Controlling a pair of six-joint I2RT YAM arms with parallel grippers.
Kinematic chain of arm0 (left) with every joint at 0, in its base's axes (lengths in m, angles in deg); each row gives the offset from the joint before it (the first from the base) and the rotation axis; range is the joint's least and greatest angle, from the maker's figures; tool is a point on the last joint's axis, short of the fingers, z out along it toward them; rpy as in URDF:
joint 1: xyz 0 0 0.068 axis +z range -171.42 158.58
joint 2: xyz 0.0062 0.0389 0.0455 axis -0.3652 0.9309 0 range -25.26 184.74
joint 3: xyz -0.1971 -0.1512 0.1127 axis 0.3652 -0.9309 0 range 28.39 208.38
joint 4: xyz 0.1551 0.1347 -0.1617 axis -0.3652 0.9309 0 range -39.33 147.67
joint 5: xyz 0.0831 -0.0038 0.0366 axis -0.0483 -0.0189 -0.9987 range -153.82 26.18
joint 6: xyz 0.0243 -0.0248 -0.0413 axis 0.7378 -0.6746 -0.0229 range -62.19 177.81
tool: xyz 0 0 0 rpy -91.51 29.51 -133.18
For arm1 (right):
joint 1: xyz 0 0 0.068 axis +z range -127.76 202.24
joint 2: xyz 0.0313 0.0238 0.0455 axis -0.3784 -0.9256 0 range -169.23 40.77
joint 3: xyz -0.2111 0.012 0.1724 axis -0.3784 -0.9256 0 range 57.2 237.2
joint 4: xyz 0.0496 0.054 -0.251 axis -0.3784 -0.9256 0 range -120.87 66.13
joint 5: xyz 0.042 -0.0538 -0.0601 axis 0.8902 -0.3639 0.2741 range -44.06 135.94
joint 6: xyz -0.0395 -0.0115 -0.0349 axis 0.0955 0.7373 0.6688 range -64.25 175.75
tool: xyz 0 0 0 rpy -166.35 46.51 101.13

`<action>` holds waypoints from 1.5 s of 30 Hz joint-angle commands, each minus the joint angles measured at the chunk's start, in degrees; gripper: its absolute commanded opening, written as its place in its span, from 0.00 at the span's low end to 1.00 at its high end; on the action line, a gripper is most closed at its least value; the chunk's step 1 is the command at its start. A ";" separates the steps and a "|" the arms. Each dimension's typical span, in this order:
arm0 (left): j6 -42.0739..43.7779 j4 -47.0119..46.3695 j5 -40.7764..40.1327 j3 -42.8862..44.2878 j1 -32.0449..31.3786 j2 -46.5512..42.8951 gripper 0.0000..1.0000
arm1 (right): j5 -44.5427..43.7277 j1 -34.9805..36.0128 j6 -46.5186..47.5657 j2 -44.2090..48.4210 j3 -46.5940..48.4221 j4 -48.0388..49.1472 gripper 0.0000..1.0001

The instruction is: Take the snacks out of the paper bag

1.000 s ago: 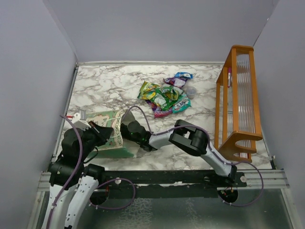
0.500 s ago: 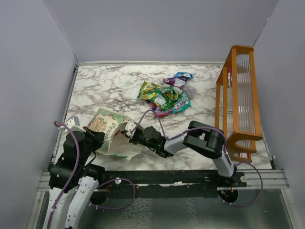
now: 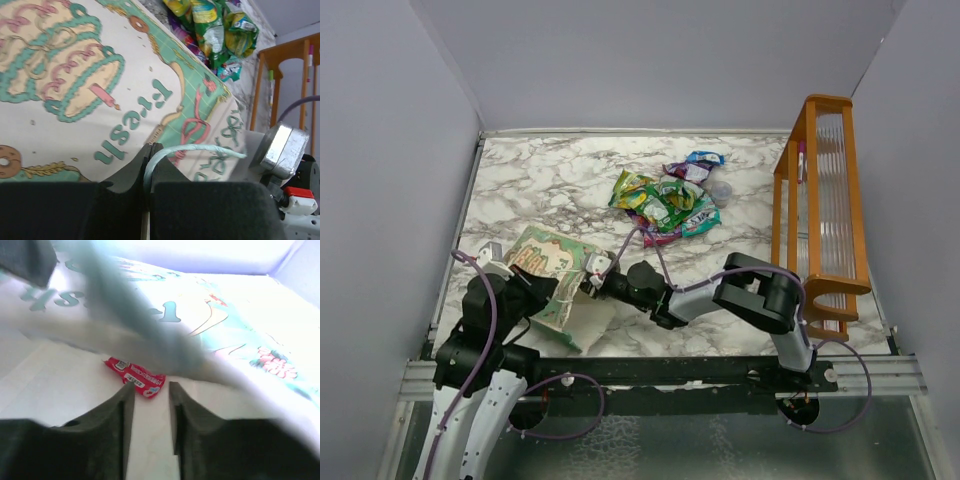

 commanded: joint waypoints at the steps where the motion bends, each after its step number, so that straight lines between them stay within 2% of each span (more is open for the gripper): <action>1: -0.76 -9.61 6.14 0.26 -0.26 0.92 0.00 | 6.58 0.21 -0.28 -2.33 5.38 -1.59 0.40; 5: 0.98 -11.61 6.03 1.65 -0.27 4.11 0.00 | 10.14 0.83 0.10 -2.93 8.53 -5.60 0.48; 10: 6.08 -8.47 1.04 8.48 -0.28 7.77 0.00 | 10.85 0.95 -0.66 -0.45 4.74 -9.15 0.57; 15: 9.66 -5.10 -1.99 12.63 -0.30 10.65 0.00 | 11.96 0.96 -3.13 8.44 -6.10 -10.86 0.69; 20: 9.34 -5.79 -1.79 12.38 -0.29 10.36 0.00 | 6.91 0.77 -6.86 19.89 -14.43 -18.93 0.81; 25: 10.37 -6.22 -0.64 13.36 -0.34 10.21 0.00 | 8.37 -0.42 -16.67 24.53 -16.08 -26.07 0.82; 28: 11.55 -6.25 0.15 13.89 -0.33 10.31 0.00 | 7.94 -0.74 -29.26 24.61 -14.82 -27.07 0.86; 30: 12.10 -6.60 0.63 14.07 -0.27 10.11 0.00 | 4.98 -1.75 -37.62 23.46 -11.58 -29.96 0.86; 32: 12.54 -7.12 1.19 14.00 -0.24 9.86 0.00 | 1.28 -3.26 -46.07 21.86 -7.55 -37.28 0.84; 34: 13.00 -7.71 1.99 13.64 -0.28 9.49 0.00 | 2.44 -5.12 -52.46 19.52 -5.37 -40.39 0.80; 39: 14.16 -9.82 5.65 12.21 -0.29 9.39 0.00 | 12.20 -6.17 -60.81 13.83 -4.82 -29.65 0.75; 42: 14.81 -11.26 7.28 11.69 -0.31 9.76 0.00 | 11.23 -6.17 -68.77 9.20 -2.14 -31.36 0.70; 45: 14.92 -14.00 9.24 11.35 -0.33 10.04 0.00 | 11.38 -6.16 -72.73 5.97 -1.68 -27.79 0.63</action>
